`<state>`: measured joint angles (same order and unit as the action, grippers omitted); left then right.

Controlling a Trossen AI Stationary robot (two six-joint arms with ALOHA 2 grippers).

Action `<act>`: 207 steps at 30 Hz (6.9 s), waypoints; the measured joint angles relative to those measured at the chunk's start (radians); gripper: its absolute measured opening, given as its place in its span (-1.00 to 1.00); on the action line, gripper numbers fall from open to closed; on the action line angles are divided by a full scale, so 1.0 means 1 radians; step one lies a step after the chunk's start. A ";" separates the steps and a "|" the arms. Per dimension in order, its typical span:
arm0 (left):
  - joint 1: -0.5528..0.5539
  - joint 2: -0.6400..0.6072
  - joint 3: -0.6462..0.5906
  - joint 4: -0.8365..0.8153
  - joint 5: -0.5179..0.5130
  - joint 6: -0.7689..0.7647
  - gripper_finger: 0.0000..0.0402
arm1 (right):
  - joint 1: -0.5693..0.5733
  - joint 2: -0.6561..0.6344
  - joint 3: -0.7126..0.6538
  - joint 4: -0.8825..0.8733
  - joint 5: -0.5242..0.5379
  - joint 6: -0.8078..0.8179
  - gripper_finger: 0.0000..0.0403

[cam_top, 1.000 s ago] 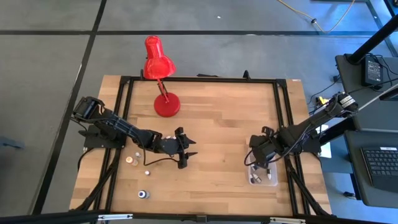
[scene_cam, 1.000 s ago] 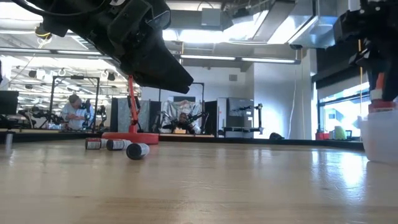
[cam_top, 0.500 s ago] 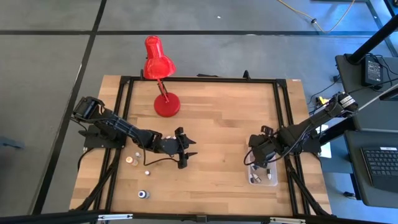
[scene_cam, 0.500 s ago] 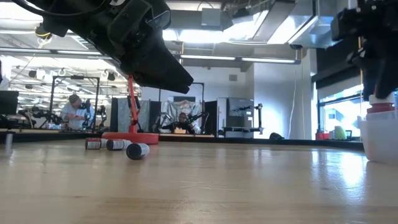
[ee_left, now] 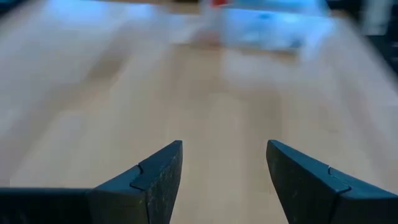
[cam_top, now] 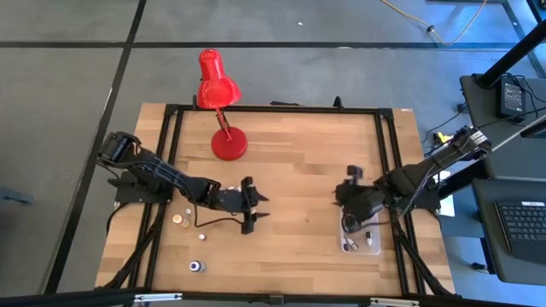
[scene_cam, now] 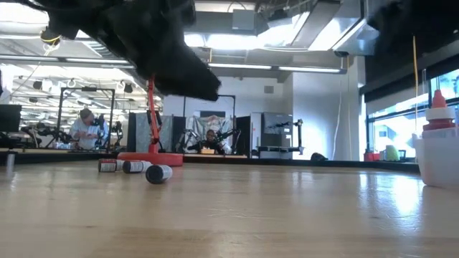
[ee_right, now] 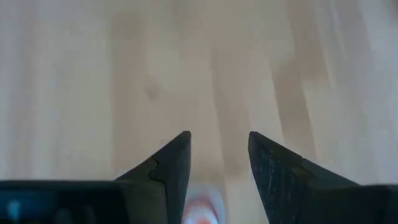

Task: Pick & Place food coloring
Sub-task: Put the big yellow bottle into the transparent container

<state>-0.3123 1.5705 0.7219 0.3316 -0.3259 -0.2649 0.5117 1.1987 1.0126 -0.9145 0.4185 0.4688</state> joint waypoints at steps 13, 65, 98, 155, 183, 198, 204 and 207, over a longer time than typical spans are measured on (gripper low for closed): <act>-0.133 -0.244 0.157 -0.639 0.180 -0.430 0.13 | -0.047 0.004 -0.207 0.744 -0.098 -0.464 -0.19; -0.246 -0.221 0.401 -1.356 0.067 -1.116 0.47 | -0.126 0.004 -0.384 1.014 -0.098 -0.530 -0.19; -0.416 -0.197 0.394 -1.781 0.293 -1.820 0.46 | -0.126 0.004 -0.384 1.015 -0.098 -0.538 -0.19; -0.458 -0.188 0.232 -1.632 0.344 -1.871 0.00 | -0.125 0.004 -0.383 1.014 -0.098 -0.530 -0.19; -0.438 -0.209 0.237 -1.565 0.252 -1.813 -0.37 | -0.125 0.003 -0.383 1.014 -0.098 -0.557 -0.19; -0.143 -0.213 0.357 -1.250 -0.022 -1.186 -0.42 | -0.125 0.003 -0.383 1.022 -0.098 -0.557 -0.19; 0.063 -0.162 0.358 -0.893 0.108 -0.745 -0.42 | -0.125 0.003 -0.383 1.017 -0.098 -0.530 -0.19; 0.144 -0.107 0.362 -0.796 0.201 -0.601 -0.42 | -0.125 0.003 -0.383 1.003 -0.098 -0.524 -0.19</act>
<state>-0.1679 1.4638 1.0842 -0.4645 -0.1249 -0.8661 0.3866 1.2022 0.6292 0.0887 0.3206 -0.0555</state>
